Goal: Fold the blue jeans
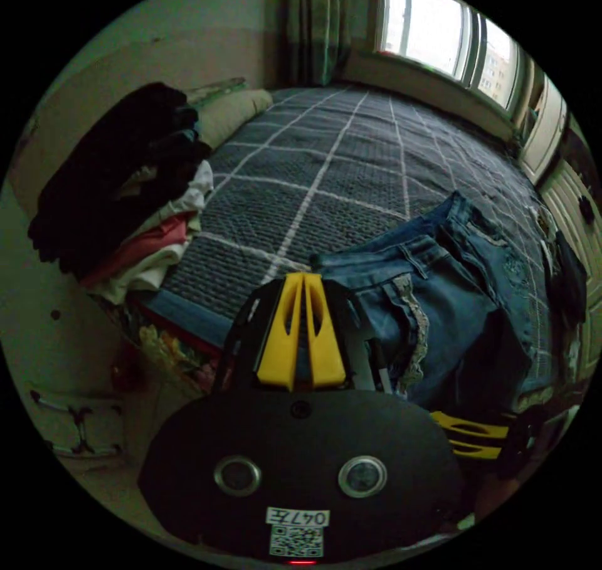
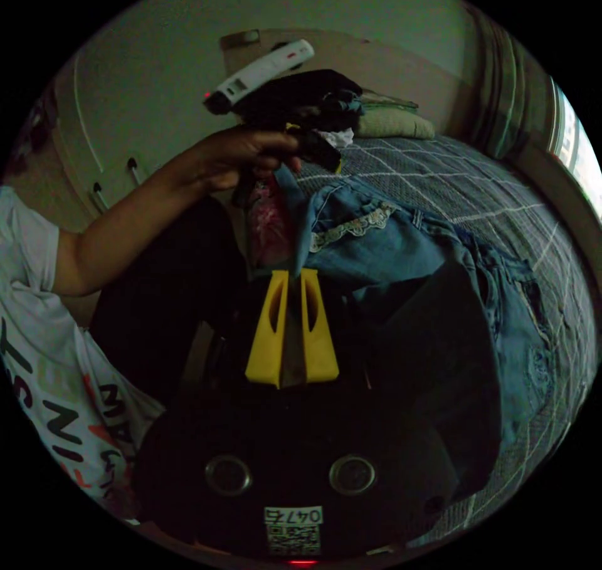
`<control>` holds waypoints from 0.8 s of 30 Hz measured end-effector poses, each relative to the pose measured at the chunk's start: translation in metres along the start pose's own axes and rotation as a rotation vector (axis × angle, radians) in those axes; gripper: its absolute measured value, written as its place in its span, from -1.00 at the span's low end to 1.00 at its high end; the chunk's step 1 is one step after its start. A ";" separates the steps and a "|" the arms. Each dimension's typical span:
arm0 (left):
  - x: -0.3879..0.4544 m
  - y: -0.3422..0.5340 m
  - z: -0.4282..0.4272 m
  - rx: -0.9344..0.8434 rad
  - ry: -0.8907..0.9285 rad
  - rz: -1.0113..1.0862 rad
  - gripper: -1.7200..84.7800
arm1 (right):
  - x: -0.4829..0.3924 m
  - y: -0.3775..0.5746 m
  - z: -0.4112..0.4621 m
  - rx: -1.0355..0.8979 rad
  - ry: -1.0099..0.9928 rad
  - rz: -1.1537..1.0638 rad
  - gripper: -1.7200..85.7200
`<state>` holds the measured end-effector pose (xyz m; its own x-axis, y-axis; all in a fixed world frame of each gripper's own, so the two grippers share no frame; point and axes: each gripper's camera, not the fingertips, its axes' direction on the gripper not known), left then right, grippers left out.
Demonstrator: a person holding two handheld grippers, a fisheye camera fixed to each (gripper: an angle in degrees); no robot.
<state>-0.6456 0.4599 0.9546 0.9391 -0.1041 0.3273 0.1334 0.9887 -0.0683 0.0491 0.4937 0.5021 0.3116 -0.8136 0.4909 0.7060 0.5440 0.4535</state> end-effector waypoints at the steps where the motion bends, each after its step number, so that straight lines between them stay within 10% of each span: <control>1: 0.001 -0.001 0.006 -0.026 0.006 -0.005 -0.98 | -0.003 -0.001 0.001 -0.008 0.015 -0.011 -0.95; 14: 0.017 -0.010 0.043 -0.119 -0.168 0.037 -0.98 | 0.000 -0.010 0.021 -0.029 0.000 -0.011 -0.95; 24: -0.040 -0.007 0.015 -0.031 0.206 -0.081 -0.87 | -0.006 -0.016 0.011 -0.044 -0.028 -0.134 -0.95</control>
<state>-0.6889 0.4589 0.9557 0.9694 -0.2057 0.1342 0.2174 0.9729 -0.0794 0.0288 0.4925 0.5000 0.1953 -0.8717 0.4495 0.7671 0.4213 0.4837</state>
